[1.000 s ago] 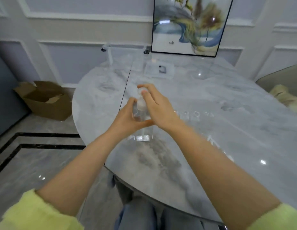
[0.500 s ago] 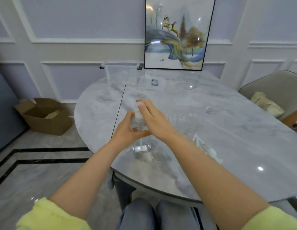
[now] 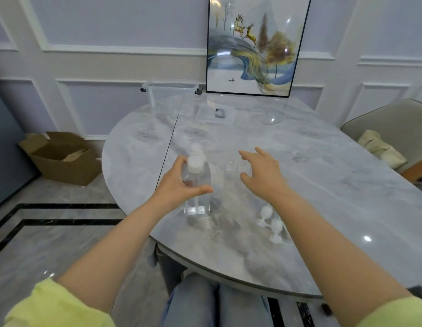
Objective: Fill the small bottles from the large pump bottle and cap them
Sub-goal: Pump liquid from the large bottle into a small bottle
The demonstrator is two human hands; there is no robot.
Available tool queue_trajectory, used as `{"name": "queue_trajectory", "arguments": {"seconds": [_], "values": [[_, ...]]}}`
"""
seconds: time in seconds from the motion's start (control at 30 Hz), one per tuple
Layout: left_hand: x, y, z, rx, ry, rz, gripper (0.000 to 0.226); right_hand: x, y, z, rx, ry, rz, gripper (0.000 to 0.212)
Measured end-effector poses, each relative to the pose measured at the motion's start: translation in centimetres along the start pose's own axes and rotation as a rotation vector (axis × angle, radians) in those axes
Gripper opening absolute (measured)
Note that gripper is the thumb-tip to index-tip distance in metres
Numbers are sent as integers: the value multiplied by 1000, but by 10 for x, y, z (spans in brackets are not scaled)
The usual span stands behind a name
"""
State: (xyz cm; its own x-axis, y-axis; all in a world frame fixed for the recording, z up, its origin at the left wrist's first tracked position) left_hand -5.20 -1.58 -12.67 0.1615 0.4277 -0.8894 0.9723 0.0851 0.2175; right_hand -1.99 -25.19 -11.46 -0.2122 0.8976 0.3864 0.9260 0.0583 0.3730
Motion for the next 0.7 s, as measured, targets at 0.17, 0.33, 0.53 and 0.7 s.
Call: {"name": "queue_trajectory", "arguments": {"seconds": [0.17, 0.33, 0.53, 0.7], "values": [[-2, 1, -1, 5, -10, 40, 74, 14, 13, 5, -161, -42, -127, 66], [1, 3, -2, 14, -4, 44, 71, 17, 33, 13, -16, -179, -145, 77], [3, 5, -1, 14, -12, 40, 72, 12, 39, 20, 60, -169, -137, 70], [0, 4, 1, 4, -3, 61, 73, 21, 31, 12, -4, -106, -247, 71]]}}
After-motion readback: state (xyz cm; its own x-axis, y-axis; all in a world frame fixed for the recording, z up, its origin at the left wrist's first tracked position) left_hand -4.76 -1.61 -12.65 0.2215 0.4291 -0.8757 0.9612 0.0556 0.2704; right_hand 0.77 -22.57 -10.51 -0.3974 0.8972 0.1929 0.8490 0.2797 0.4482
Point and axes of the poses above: each hand's wrist, its own y-axis towards the middle knuckle, its own z-axis out of the palm, x = y × z, the point moved 2 cm from there along y, towards the middle knuckle, and after that the axes turned 11 degrees about -x, right-handed, at the moved point
